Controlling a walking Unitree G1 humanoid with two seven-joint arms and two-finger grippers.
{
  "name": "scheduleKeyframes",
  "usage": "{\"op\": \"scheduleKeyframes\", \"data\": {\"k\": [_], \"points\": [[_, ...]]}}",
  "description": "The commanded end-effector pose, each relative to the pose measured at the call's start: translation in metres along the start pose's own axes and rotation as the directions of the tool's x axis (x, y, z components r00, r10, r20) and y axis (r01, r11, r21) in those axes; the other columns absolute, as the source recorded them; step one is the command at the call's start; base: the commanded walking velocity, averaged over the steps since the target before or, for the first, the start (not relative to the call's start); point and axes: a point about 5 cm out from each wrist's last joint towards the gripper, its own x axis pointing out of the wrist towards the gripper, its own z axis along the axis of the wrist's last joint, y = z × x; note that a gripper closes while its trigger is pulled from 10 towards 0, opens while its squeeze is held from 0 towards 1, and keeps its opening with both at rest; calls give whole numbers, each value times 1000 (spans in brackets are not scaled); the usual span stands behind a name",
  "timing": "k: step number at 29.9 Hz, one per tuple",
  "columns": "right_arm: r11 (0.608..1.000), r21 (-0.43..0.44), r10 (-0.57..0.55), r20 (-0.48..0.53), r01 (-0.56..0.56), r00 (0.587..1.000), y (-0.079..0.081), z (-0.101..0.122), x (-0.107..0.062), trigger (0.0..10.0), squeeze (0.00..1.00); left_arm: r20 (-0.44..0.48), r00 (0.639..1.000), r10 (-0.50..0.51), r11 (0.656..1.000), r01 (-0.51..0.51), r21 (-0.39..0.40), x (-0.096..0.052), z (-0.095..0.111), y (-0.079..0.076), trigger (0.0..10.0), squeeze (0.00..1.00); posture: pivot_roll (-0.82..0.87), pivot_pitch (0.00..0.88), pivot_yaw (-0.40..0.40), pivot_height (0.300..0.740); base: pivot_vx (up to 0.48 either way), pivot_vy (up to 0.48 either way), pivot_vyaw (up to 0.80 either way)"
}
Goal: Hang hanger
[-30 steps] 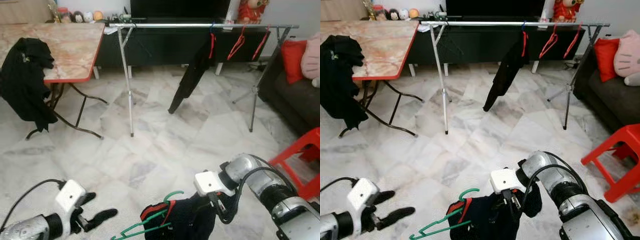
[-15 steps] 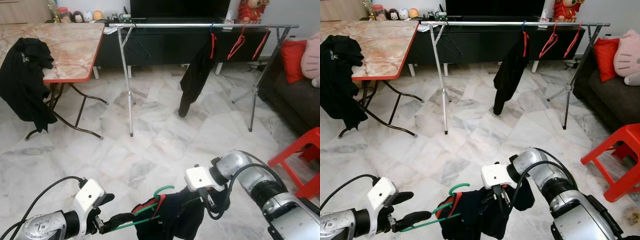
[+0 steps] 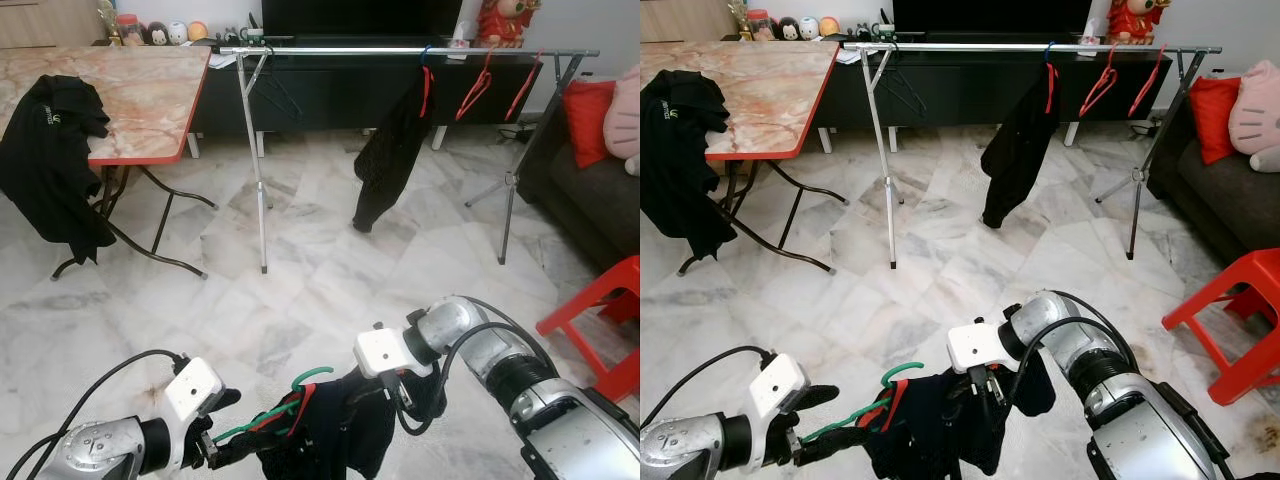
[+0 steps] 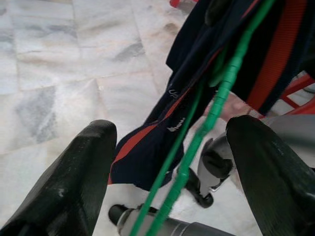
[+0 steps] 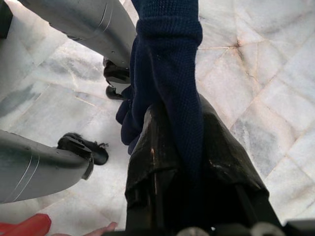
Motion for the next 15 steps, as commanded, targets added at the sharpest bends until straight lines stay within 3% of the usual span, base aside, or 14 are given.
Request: {"op": "scheduleKeyframes", "data": {"k": [1,7,10,15], "points": [[999,-34,-20,11,20,1000,-8,7,-5,0,0,3,1000,9,1000,-9,17,3,2,1,10000,0,6,0,-38,740,0,0,0],[999,-41,-26,15,26,1000,-9,9,-5,0,0,6,1000,14,1000,-14,13,5,3,2,9922,0,5,0,-38,740,0,0,0],[998,-46,-30,19,31,999,-11,12,-5,0,0,3,1000,9,1000,-9,14,6,3,2,8392,0,5,0,-38,740,0,0,0],[998,-48,-42,29,44,999,-14,15,-5,0,0,2,1000,2,1000,-2,18,7,4,1,7216,0,5,0,-39,740,0,0,0]]}}
